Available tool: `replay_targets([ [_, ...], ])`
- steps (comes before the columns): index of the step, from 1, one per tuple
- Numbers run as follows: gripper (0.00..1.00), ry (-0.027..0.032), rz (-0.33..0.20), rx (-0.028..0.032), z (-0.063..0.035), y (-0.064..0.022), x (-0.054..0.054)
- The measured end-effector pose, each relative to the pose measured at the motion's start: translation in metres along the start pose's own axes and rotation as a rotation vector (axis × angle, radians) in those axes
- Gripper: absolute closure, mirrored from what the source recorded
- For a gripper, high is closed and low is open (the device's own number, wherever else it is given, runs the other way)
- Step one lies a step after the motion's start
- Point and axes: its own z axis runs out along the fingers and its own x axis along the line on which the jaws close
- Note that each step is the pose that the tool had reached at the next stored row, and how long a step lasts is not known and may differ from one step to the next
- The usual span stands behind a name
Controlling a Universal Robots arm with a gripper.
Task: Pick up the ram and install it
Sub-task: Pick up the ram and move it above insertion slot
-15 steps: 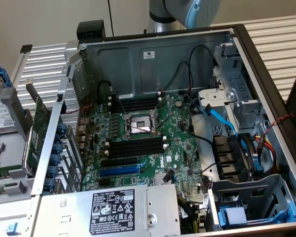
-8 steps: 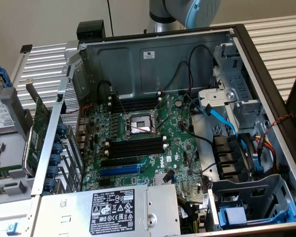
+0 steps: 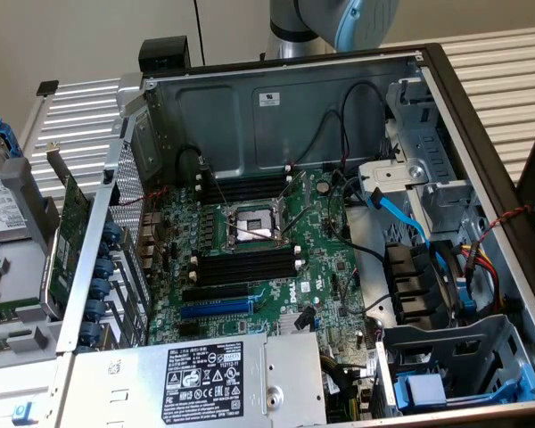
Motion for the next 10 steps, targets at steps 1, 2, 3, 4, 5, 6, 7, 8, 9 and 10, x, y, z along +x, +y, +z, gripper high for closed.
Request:
replay_targets([
  [1,0.90,0.0008,-0.018,0.0002,0.0001,0.0000,0.0000],
  [2,0.90,0.0018,-0.036,0.0005,0.0002,0.0000,-0.0001],
  [3,0.90,0.0026,-0.054,0.0007,0.0004,0.0000,-0.0001],
  [4,0.90,0.0034,-0.073,0.0009,0.0007,0.0000,-0.0001],
  [5,0.90,0.0043,-0.090,0.0011,0.0008,0.0000,-0.0001],
  [6,0.90,0.0053,-0.109,0.0014,0.0009,-0.0001,-0.0001],
  [7,0.90,0.0062,-0.126,0.0016,0.0011,-0.0001,-0.0001],
  [8,0.90,0.0070,-0.145,0.0018,0.0013,-0.0001,-0.0001],
  [9,0.90,0.0079,-0.164,0.0021,0.0014,-0.0001,-0.0001],
  [10,0.90,0.0088,-0.182,0.0023,0.0016,-0.0001,-0.0001],
])
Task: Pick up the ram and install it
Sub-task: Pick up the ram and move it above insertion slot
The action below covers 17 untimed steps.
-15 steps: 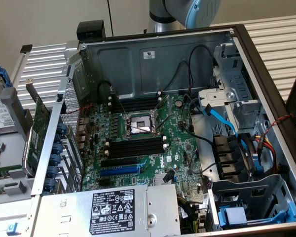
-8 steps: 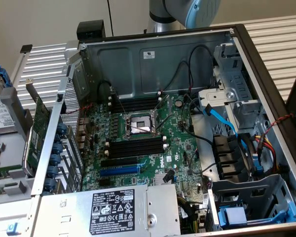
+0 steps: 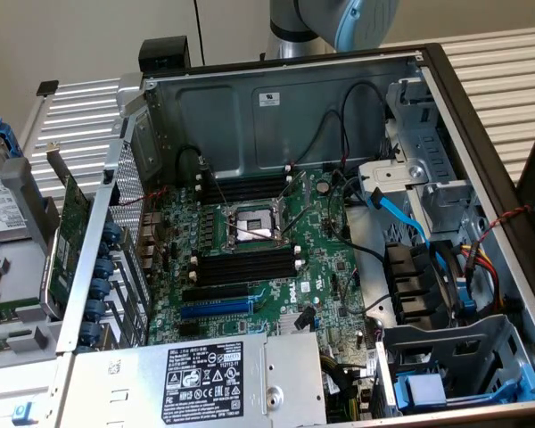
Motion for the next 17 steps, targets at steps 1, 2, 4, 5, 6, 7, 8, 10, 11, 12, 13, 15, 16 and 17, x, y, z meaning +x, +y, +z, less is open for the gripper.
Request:
replay_targets([
  [1,0.90,0.0009,-0.018,0.0002,0.0002,0.0000,0.0000],
  [2,0.90,0.0017,-0.036,0.0004,0.0004,0.0000,0.0000],
  [4,0.90,0.0035,-0.072,0.0009,0.0008,0.0000,0.0000],
  [5,0.90,0.0044,-0.090,0.0011,0.0010,-0.0001,0.0000],
  [6,0.90,0.0052,-0.108,0.0013,0.0012,-0.0001,0.0000],
  [7,0.90,0.0061,-0.126,0.0016,0.0014,-0.0001,0.0000],
  [8,0.90,0.0070,-0.145,0.0019,0.0016,-0.0001,0.0000],
  [10,0.90,0.0088,-0.181,0.0023,0.0020,-0.0001,0.0000],
  [11,0.90,0.0096,-0.199,0.0026,0.0022,-0.0001,0.0000],
  [12,0.90,0.0104,-0.217,0.0028,0.0023,-0.0001,-0.0001],
  [13,0.90,0.0114,-0.235,0.0030,0.0025,-0.0001,0.0000],
  [15,0.90,0.0131,-0.272,0.0035,0.0028,-0.0002,0.0000],
  [16,0.90,0.0139,-0.290,0.0037,0.0030,-0.0002,-0.0001],
  [17,0.90,0.0149,-0.309,0.0039,0.0031,-0.0002,-0.0001],
])
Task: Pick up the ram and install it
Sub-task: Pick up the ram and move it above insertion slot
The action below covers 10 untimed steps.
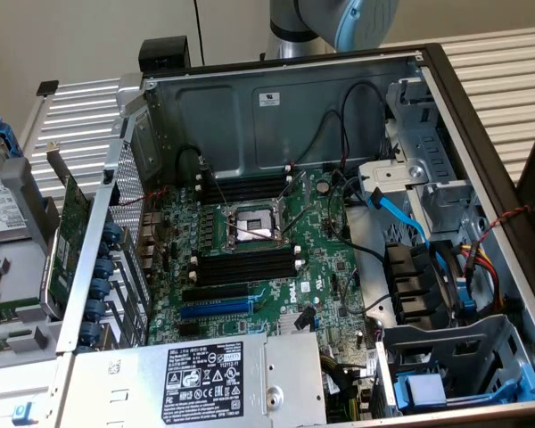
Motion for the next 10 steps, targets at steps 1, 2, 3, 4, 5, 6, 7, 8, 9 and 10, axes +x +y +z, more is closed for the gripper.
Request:
replay_targets([
  [1,0.90,0.0008,-0.017,0.0002,0.0001,0.0001,0.0000],
  [2,0.90,0.0017,-0.036,0.0004,0.0003,0.0001,0.0000],
  [3,0.90,0.0026,-0.054,0.0007,0.0004,0.0000,0.0000],
  [4,0.90,0.0035,-0.072,0.0009,0.0006,0.0000,0.0000],
  [5,0.90,0.0044,-0.090,0.0011,0.0007,0.0000,0.0000],
  [6,0.90,0.0053,-0.108,0.0014,0.0008,0.0000,0.0000],
  [7,0.90,0.0061,-0.126,0.0016,0.0010,0.0000,0.0000],
  [8,0.90,0.0070,-0.144,0.0019,0.0011,0.0000,0.0000],
  [9,0.90,0.0078,-0.162,0.0021,0.0013,0.0000,0.0000],
  [10,0.90,0.0088,-0.182,0.0023,0.0014,0.0000,0.0000],
])
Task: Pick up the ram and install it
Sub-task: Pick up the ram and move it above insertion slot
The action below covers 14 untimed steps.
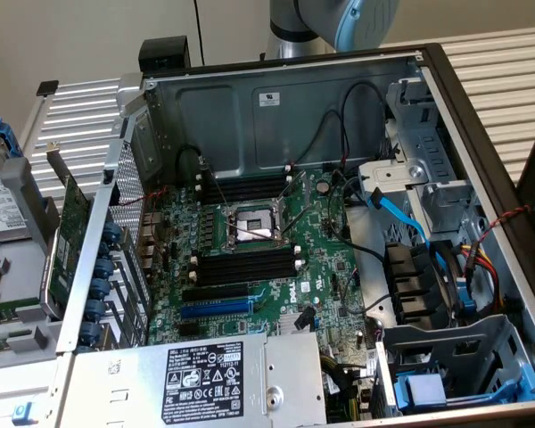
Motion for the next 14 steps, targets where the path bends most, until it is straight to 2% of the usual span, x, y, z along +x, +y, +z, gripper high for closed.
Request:
replay_targets([
  [14,0.90,0.0121,-0.253,0.0033,0.0021,-0.0001,0.0000],
])
